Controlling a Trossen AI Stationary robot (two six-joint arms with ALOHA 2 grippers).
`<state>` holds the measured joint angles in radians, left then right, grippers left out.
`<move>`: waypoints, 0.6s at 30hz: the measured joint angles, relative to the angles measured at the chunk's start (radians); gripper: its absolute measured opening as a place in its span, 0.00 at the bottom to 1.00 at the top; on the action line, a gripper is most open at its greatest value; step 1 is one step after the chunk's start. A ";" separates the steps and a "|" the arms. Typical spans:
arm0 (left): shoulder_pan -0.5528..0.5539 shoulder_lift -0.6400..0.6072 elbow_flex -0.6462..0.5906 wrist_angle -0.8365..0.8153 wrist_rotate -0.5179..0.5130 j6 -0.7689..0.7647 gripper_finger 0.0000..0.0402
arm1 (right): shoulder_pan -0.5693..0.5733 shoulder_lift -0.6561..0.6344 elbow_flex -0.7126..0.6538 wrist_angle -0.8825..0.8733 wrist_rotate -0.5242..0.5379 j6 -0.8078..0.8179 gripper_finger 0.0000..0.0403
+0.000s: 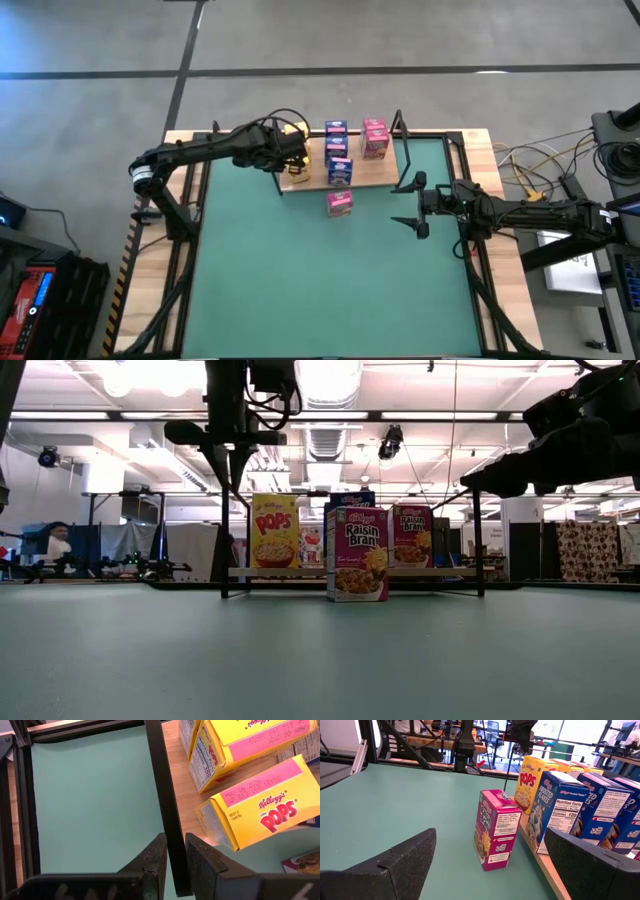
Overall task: Stack cereal on shelf
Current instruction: Adjust the shelf
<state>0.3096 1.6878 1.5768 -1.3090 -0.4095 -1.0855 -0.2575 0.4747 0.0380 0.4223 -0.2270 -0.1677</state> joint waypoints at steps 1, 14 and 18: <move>0.000 0.000 0.000 -0.001 0.000 0.000 0.11 | 0.000 0.000 0.000 0.000 0.000 0.000 0.90; 0.003 0.000 0.000 -0.030 -0.005 0.003 0.11 | 0.000 0.000 0.000 0.000 0.000 0.000 0.90; 0.008 -0.001 0.000 -0.034 -0.005 0.003 0.11 | 0.000 0.000 0.000 0.000 0.000 0.000 0.90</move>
<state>0.3171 1.6871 1.5764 -1.3434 -0.4141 -1.0824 -0.2574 0.4747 0.0380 0.4222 -0.2272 -0.1677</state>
